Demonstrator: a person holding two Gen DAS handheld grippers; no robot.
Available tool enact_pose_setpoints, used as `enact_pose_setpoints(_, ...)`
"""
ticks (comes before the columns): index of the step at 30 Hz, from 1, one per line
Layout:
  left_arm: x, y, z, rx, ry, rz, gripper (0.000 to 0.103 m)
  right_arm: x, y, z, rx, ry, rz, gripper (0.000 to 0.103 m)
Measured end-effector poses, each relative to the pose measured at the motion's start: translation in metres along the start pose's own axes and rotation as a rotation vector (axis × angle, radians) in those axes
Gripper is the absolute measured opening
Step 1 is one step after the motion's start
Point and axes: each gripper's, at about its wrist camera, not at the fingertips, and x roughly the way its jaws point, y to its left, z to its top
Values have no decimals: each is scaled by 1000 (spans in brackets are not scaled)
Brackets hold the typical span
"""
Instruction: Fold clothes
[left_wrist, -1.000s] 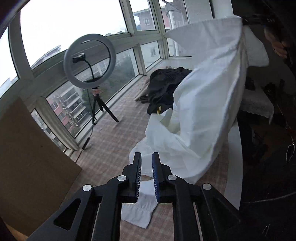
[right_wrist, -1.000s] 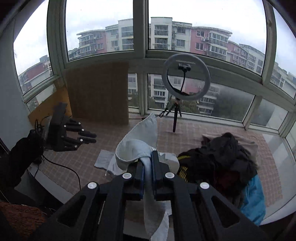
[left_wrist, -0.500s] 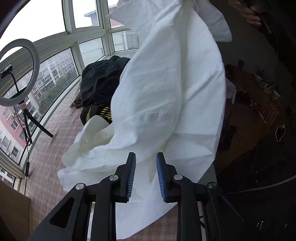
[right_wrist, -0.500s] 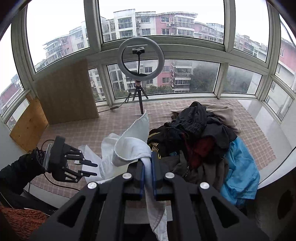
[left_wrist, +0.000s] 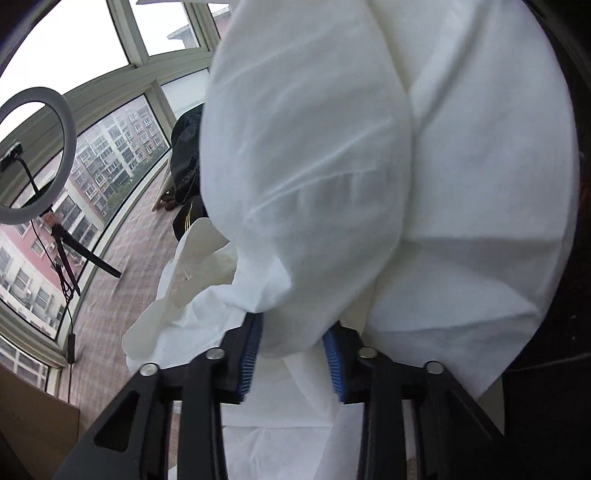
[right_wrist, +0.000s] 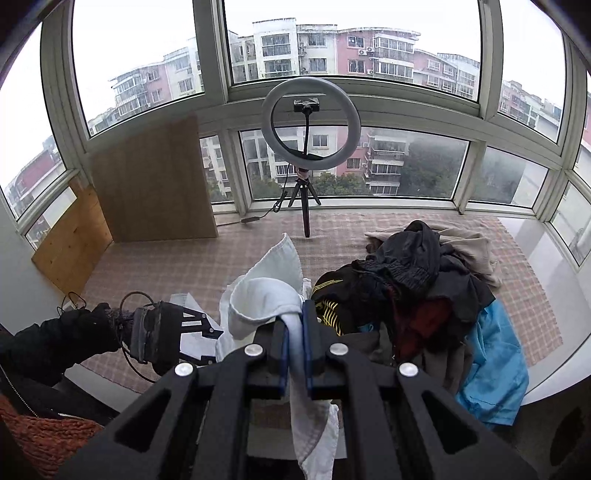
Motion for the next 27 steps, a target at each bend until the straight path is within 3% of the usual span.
enact_pose_setpoints(3, -21, 19, 6, -34, -30, -15, 7, 0, -8, -2, 17, -3, -1, 6)
enact_pose_setpoints(9, -86, 63, -2, -95, -59, 152, 1, 4, -24, -2, 55, -21, 17, 6)
enact_pose_setpoints(13, -127, 63, -22, -122, -75, 226, 1, 8, -28, 2, 57, -33, 41, 6)
enact_pose_setpoints(16, -122, 44, -42, -167, -74, 160, 1, 16, -23, 5, 38, -22, 60, 6)
enact_pose_setpoints(22, -45, -8, -66, -196, 35, -3, 5, 35, -10, 9, -10, 21, 105, 6)
enact_pose_setpoints(27, -35, -22, -66, -234, 22, -31, 5, 42, -8, 9, -30, 44, 117, 6)
